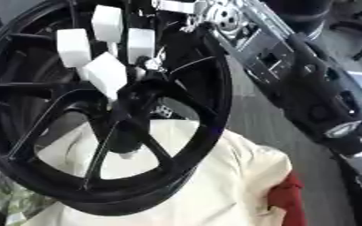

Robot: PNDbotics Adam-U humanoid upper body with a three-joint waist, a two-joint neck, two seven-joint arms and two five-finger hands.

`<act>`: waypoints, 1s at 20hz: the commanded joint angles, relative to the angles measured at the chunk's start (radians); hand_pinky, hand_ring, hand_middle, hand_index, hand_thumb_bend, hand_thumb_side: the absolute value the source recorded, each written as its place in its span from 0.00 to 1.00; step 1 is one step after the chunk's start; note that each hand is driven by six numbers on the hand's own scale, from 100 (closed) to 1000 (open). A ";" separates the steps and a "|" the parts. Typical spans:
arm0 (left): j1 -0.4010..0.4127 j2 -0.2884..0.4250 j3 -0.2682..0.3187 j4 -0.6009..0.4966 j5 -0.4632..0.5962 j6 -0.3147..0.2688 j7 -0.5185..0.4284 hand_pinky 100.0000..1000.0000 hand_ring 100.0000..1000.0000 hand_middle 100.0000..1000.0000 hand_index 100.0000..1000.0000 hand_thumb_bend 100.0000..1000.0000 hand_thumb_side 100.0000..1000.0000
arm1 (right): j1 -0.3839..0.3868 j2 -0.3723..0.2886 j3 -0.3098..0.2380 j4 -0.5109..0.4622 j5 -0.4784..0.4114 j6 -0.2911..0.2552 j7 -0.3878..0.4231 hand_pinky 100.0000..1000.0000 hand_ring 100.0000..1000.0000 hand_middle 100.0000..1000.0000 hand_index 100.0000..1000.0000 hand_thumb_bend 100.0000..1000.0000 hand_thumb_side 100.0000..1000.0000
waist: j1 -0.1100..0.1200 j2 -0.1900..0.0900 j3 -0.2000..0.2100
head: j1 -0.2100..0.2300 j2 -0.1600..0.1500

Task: Pull the pin out of the wheel hub.

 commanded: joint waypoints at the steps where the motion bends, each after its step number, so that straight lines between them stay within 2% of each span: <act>1: -0.009 0.025 -0.001 -0.016 0.001 0.000 0.001 0.79 0.78 0.68 0.72 0.41 0.64 | -0.020 -0.013 -0.014 0.003 -0.013 0.010 -0.015 0.77 0.57 0.29 0.51 0.13 0.00 | 0.006 -0.014 0.000 | -0.005 -0.009; 5: -0.008 0.026 -0.001 -0.016 0.001 0.000 0.001 0.79 0.78 0.68 0.72 0.41 0.64 | -0.022 -0.014 -0.016 0.001 -0.029 0.023 -0.029 0.76 0.55 0.23 0.47 0.12 0.00 | 0.005 -0.014 0.001 | -0.008 -0.006; 10: -0.008 0.026 -0.001 -0.015 0.001 0.000 0.001 0.79 0.78 0.68 0.72 0.41 0.64 | -0.032 -0.021 -0.025 -0.017 -0.053 0.042 -0.045 0.76 0.53 0.19 0.44 0.17 0.00 | 0.005 -0.015 0.000 | -0.010 -0.005; 14: -0.007 0.026 -0.002 -0.014 0.000 0.000 0.000 0.79 0.78 0.68 0.72 0.41 0.64 | -0.043 -0.031 -0.038 -0.038 -0.079 0.051 -0.023 0.76 0.52 0.17 0.42 0.21 0.00 | 0.005 -0.016 -0.001 | -0.011 -0.006; 17: -0.007 0.027 -0.002 -0.014 0.001 0.001 0.000 0.79 0.78 0.68 0.72 0.41 0.64 | -0.054 -0.035 -0.047 -0.048 -0.090 0.059 -0.002 0.76 0.51 0.16 0.41 0.25 0.04 | 0.005 -0.017 -0.002 | -0.013 -0.005; 20: -0.006 0.027 -0.002 -0.013 0.001 0.000 0.000 0.79 0.78 0.68 0.72 0.41 0.64 | -0.063 -0.038 -0.061 -0.061 -0.103 0.069 0.014 0.76 0.51 0.16 0.41 0.23 0.03 | 0.006 -0.017 -0.002 | -0.014 -0.002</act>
